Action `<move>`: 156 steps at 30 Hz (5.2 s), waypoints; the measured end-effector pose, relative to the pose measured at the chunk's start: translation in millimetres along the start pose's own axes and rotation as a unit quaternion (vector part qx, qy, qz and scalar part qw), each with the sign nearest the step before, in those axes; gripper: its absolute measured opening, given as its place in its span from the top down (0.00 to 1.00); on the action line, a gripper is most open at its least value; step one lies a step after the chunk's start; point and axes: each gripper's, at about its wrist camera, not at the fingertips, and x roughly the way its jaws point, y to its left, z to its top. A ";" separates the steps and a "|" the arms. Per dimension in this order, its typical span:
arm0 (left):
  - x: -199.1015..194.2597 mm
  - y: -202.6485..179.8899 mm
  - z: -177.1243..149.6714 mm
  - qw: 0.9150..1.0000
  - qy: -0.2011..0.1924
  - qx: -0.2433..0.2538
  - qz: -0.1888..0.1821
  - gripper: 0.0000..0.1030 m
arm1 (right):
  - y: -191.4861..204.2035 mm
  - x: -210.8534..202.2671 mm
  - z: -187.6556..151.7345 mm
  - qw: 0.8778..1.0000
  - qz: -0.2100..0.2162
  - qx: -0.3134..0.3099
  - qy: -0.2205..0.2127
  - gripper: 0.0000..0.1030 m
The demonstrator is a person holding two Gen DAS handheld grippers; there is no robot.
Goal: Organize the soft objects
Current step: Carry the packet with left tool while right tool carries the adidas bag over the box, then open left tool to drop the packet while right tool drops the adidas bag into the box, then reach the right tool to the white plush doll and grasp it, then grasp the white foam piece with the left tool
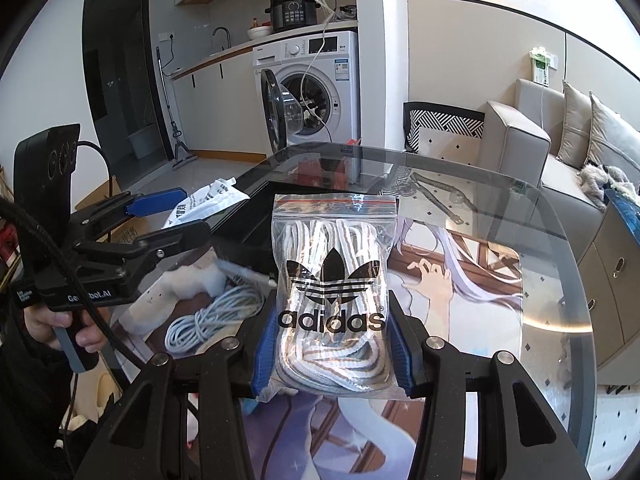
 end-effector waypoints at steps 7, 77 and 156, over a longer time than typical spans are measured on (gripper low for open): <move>22.7 2.2 6.0 1.000 0.005 0.000 0.018 0.27 | -0.4 27.4 26.3 1.000 0.004 -0.014 0.018 0.53; -71.7 -13.8 -24.9 0.999 -0.033 0.013 0.032 0.00 | 26.9 -49.1 -26.5 0.995 0.000 -0.011 -0.098 0.00; 40.7 64.0 -92.1 0.983 0.161 -0.051 0.067 0.27 | 23.9 26.5 -52.5 0.995 0.071 0.038 0.057 0.66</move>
